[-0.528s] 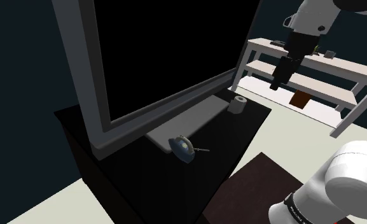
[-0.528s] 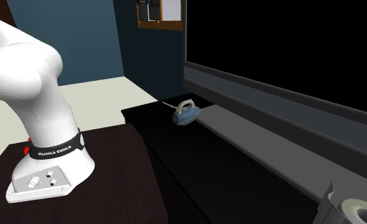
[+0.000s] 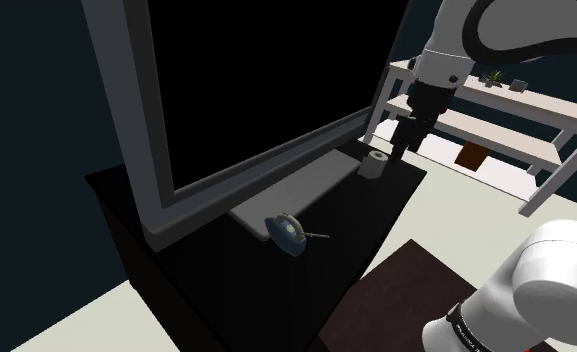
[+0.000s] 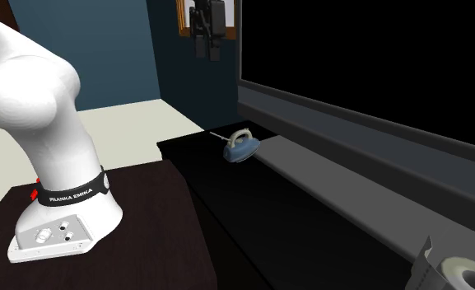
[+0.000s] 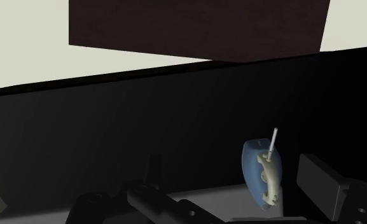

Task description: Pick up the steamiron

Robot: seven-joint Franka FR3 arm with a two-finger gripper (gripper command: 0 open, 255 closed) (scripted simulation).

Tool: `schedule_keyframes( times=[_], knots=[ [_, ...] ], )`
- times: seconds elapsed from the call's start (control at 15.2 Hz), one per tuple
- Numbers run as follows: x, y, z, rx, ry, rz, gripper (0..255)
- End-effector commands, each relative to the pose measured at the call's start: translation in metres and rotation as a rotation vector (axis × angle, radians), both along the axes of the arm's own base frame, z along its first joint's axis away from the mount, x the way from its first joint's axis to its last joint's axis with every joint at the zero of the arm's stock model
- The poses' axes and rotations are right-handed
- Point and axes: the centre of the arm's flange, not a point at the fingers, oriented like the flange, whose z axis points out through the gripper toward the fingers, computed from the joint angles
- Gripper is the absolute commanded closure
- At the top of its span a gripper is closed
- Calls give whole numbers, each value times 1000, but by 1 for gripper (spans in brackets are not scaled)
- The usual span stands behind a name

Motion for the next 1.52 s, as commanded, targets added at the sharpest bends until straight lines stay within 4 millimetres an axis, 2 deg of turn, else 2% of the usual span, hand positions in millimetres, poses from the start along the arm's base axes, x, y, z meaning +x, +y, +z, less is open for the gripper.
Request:
schedule_keyframes(
  times=[0.0, 1.32, 1.45],
  knots=[
    [8, 14, -21, 4, 0, 1, 0],
    [106, 141, -229, 34, 25, 22, 0],
    [108, 144, -239, 35, 26, 22, 0]
  ],
)
